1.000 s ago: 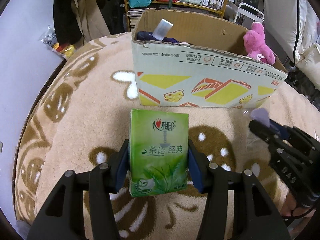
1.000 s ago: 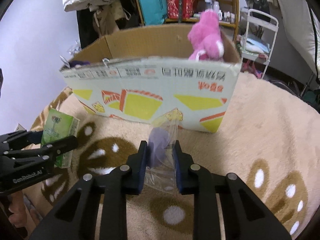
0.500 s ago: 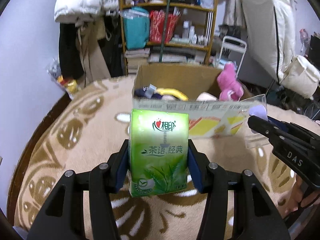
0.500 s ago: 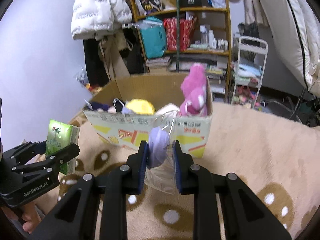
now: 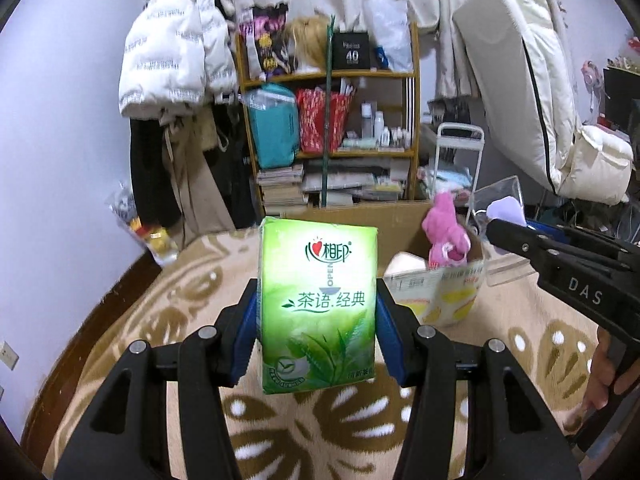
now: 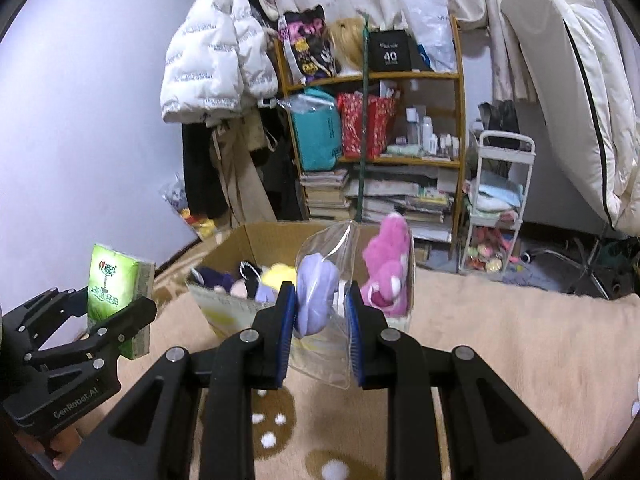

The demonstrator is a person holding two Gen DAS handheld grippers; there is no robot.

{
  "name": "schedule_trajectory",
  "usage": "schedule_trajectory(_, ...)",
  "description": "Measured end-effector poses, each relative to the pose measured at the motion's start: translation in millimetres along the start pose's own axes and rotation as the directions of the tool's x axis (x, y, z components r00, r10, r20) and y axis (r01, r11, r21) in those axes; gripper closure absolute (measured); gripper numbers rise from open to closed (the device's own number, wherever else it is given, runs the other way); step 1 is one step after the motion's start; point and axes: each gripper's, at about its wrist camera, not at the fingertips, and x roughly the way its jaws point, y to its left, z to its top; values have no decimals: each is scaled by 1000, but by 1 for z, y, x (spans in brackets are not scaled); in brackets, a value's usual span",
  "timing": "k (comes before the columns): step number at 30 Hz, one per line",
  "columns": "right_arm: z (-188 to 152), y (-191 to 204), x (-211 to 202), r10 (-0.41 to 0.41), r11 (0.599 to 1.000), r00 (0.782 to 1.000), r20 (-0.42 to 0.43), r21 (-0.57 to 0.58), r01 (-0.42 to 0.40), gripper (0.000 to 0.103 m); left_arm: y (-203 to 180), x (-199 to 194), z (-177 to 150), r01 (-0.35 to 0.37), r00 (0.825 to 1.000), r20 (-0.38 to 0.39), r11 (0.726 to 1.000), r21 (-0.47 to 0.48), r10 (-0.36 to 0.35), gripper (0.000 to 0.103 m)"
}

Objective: Organize soft objects
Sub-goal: 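Lift the green pack with the left tool while the right tool carries the bag over the box, then open both tools to drop the green pack and clear bag into the box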

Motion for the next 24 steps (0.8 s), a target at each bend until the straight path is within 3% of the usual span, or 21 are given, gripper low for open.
schedule_trajectory(14, 35, 4, 15, 26, 998, 996, 81, -61, -21, 76, 5, 11, 54, -14, 992, 124, 1000, 25, 11, 51)
schedule_trajectory(24, 46, 2, 49, 29, 996, 996, 86, -90, -22, 75, 2, 51, 69, 8, 991, 130, 998, 58, -16, 51)
